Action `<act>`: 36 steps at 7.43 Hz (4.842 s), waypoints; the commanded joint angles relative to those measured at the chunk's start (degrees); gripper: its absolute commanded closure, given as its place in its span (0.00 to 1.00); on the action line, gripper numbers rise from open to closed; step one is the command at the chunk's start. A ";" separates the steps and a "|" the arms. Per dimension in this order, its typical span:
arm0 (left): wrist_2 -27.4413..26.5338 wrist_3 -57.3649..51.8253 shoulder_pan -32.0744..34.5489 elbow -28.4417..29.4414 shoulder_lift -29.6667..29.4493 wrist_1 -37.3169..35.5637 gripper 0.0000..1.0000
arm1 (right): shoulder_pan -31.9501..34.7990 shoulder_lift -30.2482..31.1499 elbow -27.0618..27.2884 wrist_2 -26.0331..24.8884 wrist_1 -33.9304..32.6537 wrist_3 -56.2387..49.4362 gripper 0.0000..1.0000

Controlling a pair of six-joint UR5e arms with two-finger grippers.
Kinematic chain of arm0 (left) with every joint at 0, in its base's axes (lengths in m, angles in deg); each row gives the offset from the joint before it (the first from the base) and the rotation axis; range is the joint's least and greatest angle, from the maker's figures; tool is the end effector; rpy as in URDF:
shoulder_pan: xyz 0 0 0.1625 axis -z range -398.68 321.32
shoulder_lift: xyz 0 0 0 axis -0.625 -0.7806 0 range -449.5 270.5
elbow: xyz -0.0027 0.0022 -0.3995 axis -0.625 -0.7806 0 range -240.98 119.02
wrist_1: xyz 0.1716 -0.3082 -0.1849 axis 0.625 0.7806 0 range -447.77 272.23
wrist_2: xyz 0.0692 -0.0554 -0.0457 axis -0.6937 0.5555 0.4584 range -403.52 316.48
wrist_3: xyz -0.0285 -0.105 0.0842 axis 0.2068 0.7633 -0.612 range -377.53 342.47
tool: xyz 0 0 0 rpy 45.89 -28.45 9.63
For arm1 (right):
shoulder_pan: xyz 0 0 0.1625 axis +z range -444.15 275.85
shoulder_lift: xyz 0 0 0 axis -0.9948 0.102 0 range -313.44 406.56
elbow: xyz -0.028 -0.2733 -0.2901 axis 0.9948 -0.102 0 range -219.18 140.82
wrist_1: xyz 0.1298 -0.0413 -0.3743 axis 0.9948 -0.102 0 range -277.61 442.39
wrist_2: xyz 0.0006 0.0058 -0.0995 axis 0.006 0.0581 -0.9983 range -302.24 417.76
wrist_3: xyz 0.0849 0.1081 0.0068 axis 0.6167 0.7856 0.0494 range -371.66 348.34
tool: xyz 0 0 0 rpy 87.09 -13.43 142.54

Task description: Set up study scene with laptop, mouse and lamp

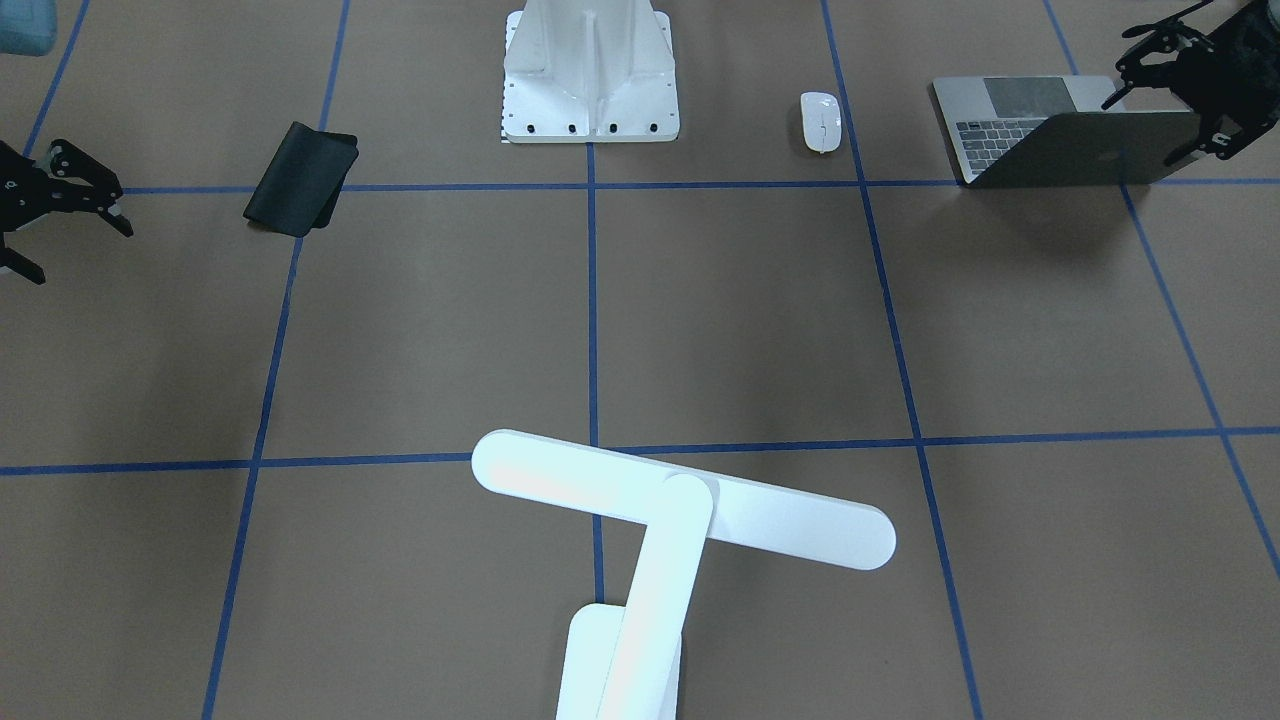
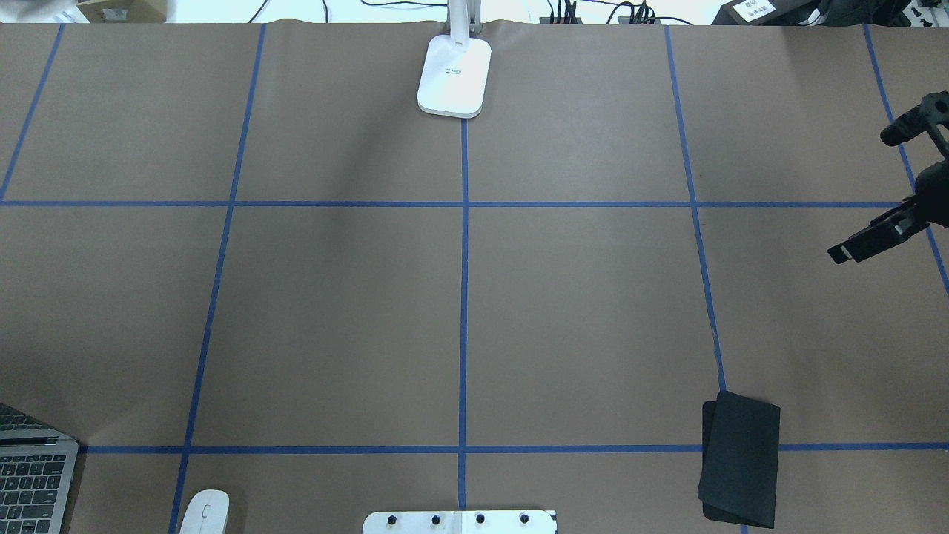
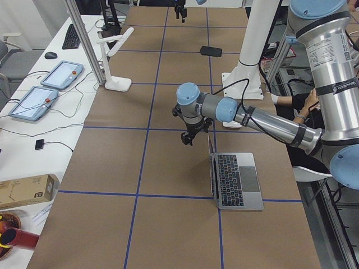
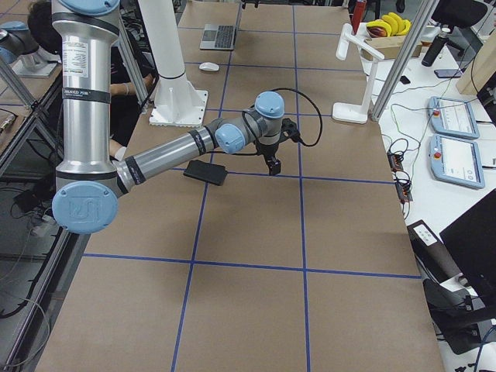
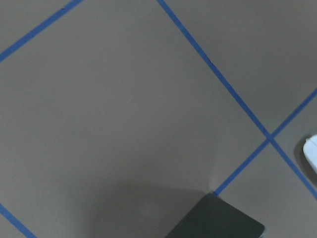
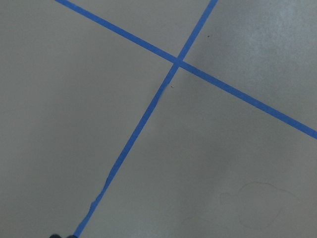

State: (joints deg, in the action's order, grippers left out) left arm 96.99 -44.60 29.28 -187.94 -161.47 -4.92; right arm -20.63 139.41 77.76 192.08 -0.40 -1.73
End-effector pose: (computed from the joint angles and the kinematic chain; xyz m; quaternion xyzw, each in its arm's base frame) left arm 0.1050 -0.3317 0.4860 0.1113 0.4199 0.4136 0.8001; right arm -0.1714 -0.4275 0.4406 0.1239 -0.4231 -0.2290 0.8679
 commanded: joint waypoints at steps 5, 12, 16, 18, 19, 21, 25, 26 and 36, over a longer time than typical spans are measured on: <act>-0.85 -1.48 -9.60 -1.10 0.60 0.56 0.00 | -0.15 0.05 -0.14 -0.46 0.00 0.00 0.00; -6.31 -20.65 -11.27 -1.18 2.09 0.47 0.19 | -0.15 0.05 -0.40 -1.69 0.00 0.00 0.00; -6.48 -27.68 -10.40 -1.09 4.02 0.64 0.47 | -0.15 -0.04 -0.93 -1.69 0.09 0.00 0.00; -6.48 -28.99 -10.40 -0.83 4.11 0.64 0.64 | -0.15 -0.04 -0.93 -2.05 0.09 0.00 0.00; -6.48 -29.26 -10.40 -1.00 4.37 0.64 0.71 | -0.15 -0.04 -1.10 -2.13 0.09 0.00 0.00; -6.48 -29.26 -10.40 -1.09 4.38 0.64 0.77 | -0.15 0.05 -1.11 -2.31 0.09 0.00 0.00; -6.31 -29.44 -7.94 -4.07 5.51 0.56 0.83 | -0.15 0.05 -1.19 -2.31 0.09 0.00 0.00; -6.31 -29.44 -7.24 -4.00 5.87 0.56 0.87 | -0.24 -0.04 -1.28 -2.31 0.09 -0.08 0.00; -6.31 -29.70 -2.94 -4.87 4.74 0.64 0.93 | -0.15 -0.56 -1.90 -2.14 0.18 -0.35 0.00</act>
State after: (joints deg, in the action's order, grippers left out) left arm 90.69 -74.14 24.93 -192.57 -156.00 -4.28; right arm -20.86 138.94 75.74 189.87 -0.23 -2.15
